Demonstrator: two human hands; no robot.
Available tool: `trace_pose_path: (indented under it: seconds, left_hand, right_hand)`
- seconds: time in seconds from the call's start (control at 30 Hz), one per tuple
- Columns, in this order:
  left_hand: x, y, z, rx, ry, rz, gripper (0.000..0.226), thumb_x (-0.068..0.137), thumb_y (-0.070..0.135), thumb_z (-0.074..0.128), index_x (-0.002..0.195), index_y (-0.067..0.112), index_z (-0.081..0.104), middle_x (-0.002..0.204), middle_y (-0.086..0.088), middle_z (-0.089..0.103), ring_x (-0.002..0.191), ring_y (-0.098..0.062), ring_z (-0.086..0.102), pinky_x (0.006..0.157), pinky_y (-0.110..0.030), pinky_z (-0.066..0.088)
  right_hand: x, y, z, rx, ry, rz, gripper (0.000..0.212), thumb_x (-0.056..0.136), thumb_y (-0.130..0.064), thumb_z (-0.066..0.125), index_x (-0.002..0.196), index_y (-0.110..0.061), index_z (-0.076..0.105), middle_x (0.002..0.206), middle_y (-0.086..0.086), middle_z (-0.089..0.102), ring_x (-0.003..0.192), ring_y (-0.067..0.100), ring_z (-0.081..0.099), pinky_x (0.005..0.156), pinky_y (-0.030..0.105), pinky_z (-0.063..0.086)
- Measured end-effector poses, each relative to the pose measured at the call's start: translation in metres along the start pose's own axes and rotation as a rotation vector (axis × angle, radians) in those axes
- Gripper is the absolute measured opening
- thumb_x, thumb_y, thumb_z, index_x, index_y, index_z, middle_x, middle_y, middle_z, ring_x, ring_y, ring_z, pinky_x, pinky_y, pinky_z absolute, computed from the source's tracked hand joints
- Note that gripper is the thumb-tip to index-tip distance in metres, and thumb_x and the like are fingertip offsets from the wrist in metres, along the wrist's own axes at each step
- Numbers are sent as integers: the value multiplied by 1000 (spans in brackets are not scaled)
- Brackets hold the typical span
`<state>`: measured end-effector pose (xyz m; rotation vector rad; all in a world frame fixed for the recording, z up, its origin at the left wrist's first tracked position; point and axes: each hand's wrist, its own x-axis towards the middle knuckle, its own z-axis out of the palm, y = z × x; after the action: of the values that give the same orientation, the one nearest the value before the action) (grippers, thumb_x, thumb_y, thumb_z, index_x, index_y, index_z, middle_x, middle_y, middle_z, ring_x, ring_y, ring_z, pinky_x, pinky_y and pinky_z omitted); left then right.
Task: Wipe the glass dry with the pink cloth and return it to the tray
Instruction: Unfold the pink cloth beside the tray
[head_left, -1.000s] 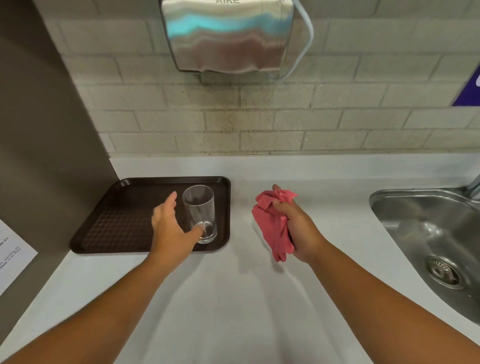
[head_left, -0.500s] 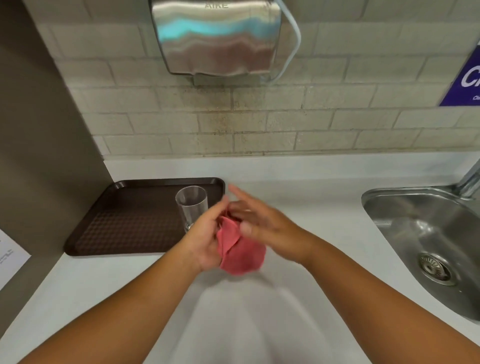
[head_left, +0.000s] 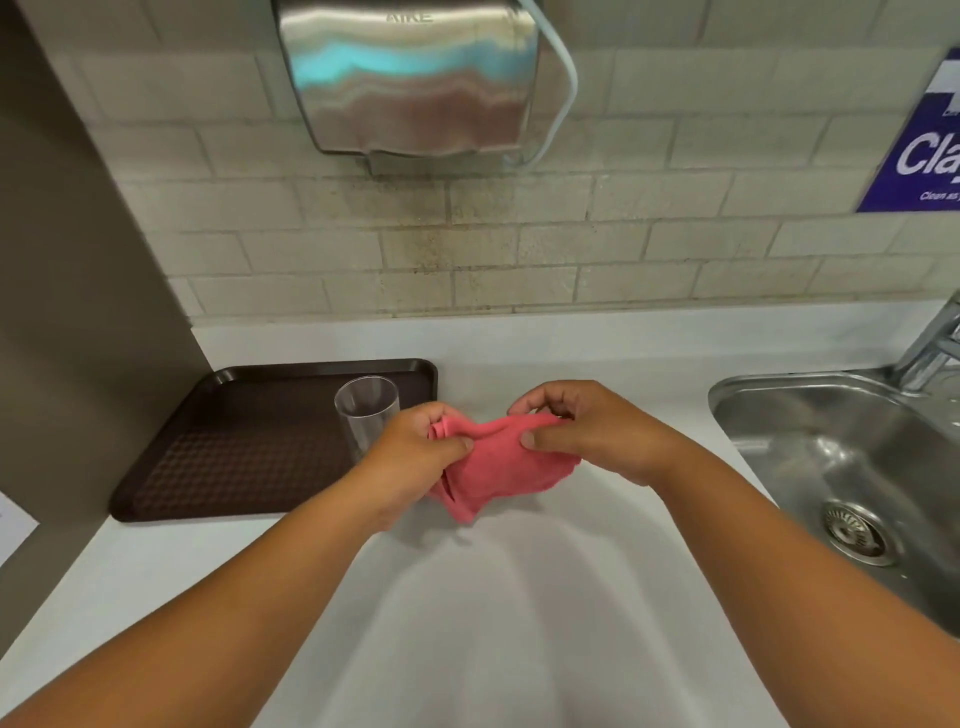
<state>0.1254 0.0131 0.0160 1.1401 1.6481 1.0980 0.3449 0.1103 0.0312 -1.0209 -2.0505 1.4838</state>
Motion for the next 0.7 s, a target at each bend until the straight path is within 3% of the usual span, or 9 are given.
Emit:
trace_pose_path:
  seconds: [0.07,0.17,0.3,0.37,0.43,0.47,0.53,0.6,0.7]
  left_hand:
    - [1,-6,3,4,-5,-12,13,100,3,69,105,11,78,92,-6,76,84,-18,71,64,-25,59]
    - [10,-12,9,-51,-55,-34,14,100,5,72,101,19,77,91,-1,79,83,-14,73,71,-27,58]
    - [49,-20,29,99,34,-8,17,96,2,71,100,19,74,98,-6,77,91,-23,72,92,-48,61]
    - [72,-23,43,216,123,-5,24,99,7,67,119,20,71,118,-10,76,111,-31,73,99,-47,59]
    - [85,-30,55,438,161,6,51,103,22,64,153,22,53,151,-13,60,138,-36,57,114,-47,49]
    - [87,-36,61,575,156,48,59,105,27,61,161,21,44,159,-13,53,146,-38,48,119,-48,44]
    - [83,-54,73,802,103,176,54,106,28,54,159,21,44,156,-11,52,146,-37,43,118,-46,38]
    - [74,-71,86,990,-20,223,43,106,32,47,147,21,52,148,-7,55,142,-35,46,117,-43,34]
    - [71,-85,98,1133,-147,135,51,110,41,33,155,21,44,162,-7,44,156,-36,32,132,-48,18]
  right_hand:
    - [-3,4,-9,-19,-41,24,28,90,-11,80,111,-30,80,90,-6,69,80,11,66,76,26,51]
    - [-2,13,-23,15,-66,57,30,85,-17,82,109,-36,80,89,-8,69,82,10,68,78,23,53]
    - [25,40,-22,-129,193,63,27,88,-9,78,103,-32,77,95,-5,68,86,14,65,77,20,53]
    - [41,57,-16,-239,346,59,34,92,-8,73,118,-30,73,115,-2,64,97,14,63,89,25,52]
    - [45,73,-10,-371,421,51,42,96,-12,69,135,-27,67,131,0,57,107,16,62,99,31,52]
    - [44,80,-7,-433,428,27,40,97,-15,67,136,-26,67,132,1,58,109,19,63,101,36,52]
    - [38,95,1,-589,351,-58,35,95,-21,60,127,-23,75,123,7,67,109,29,68,99,41,55]
    - [31,110,12,-787,197,-92,42,91,-29,52,124,-21,77,123,8,74,111,34,70,97,43,56]
    - [36,128,21,-935,48,-80,50,100,-33,46,144,-18,65,148,6,65,137,30,59,114,46,46]
